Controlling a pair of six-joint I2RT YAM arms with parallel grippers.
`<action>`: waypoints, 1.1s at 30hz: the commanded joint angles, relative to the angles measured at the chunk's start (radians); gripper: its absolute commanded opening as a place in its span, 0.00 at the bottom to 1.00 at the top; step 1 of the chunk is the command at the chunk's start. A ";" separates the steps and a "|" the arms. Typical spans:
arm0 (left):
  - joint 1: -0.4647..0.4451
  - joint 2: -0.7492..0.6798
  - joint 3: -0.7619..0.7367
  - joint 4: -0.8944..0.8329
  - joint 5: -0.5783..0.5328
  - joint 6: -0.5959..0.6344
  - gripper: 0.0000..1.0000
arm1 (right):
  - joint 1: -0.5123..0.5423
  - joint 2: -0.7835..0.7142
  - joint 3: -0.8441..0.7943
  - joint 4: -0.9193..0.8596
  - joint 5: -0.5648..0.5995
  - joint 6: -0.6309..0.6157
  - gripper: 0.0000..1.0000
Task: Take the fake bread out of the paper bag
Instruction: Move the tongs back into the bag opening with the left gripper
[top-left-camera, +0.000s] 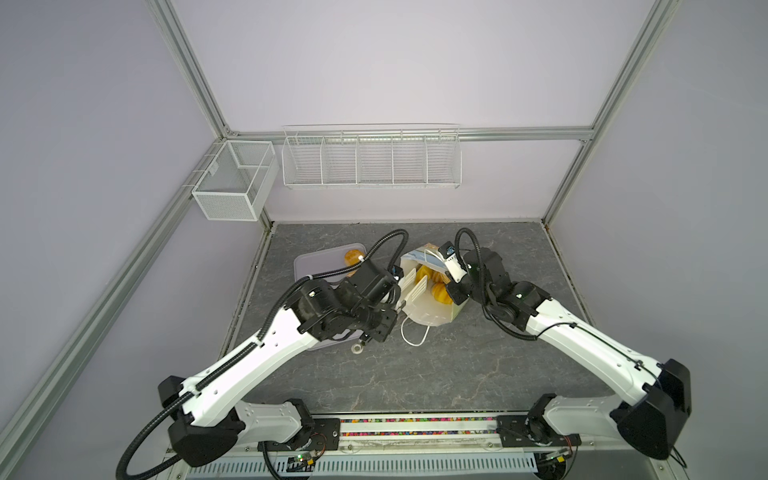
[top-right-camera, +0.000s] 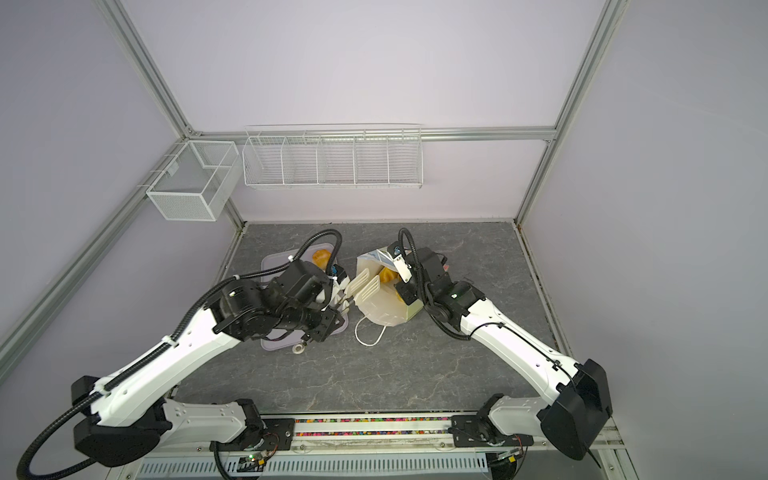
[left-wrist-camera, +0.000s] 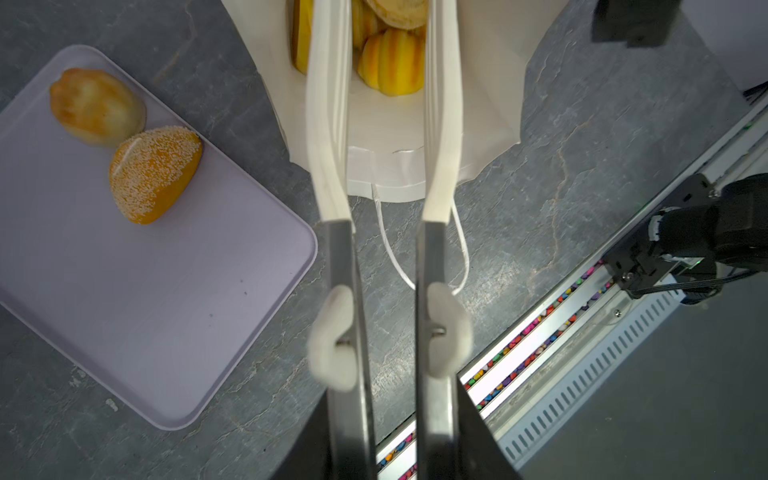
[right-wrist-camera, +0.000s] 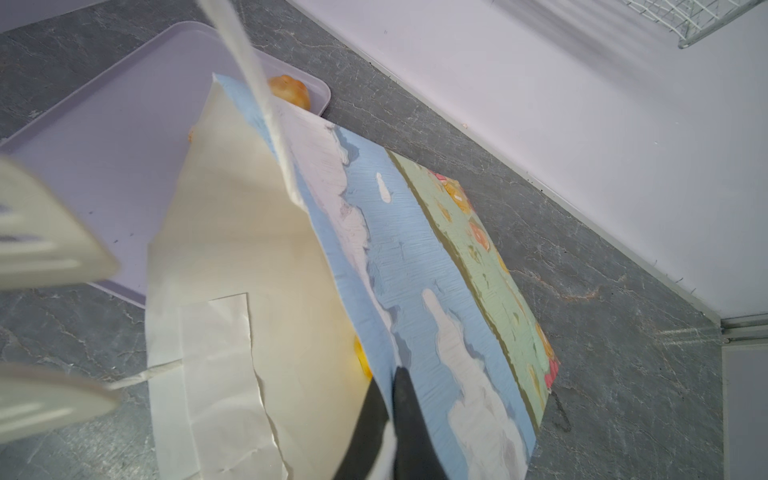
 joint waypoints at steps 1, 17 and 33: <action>-0.004 0.051 0.049 -0.030 0.022 -0.036 0.35 | -0.004 -0.022 -0.026 0.051 -0.010 0.014 0.07; 0.027 0.277 0.050 0.245 0.157 -0.232 0.39 | -0.005 -0.105 -0.104 0.148 -0.011 0.017 0.07; 0.116 0.362 -0.025 0.479 0.343 -0.341 0.40 | -0.005 -0.110 -0.110 0.152 -0.054 0.060 0.07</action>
